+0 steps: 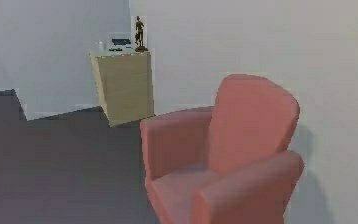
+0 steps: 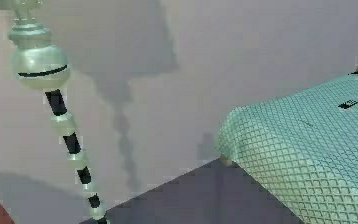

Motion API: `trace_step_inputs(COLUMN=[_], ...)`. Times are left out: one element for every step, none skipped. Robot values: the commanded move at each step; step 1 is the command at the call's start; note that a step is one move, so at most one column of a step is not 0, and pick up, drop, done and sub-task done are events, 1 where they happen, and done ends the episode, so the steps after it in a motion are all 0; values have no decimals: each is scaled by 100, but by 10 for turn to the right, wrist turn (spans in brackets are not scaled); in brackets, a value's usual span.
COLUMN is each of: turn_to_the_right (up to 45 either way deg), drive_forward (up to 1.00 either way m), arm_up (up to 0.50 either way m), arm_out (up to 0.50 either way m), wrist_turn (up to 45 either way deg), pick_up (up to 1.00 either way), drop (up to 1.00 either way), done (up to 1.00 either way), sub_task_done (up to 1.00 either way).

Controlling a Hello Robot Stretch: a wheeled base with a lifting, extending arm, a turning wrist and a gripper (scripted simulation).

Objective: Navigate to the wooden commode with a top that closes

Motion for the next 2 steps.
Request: trace_step_inputs(turn_to_the_right=[-450,-450], drive_forward=[0,0], arm_up=[0,0], arm_out=[0,0], wrist_turn=[0,0], pick_up=[0,0], drop=[0,0], done=[0,0], sub_task_done=[0,0])
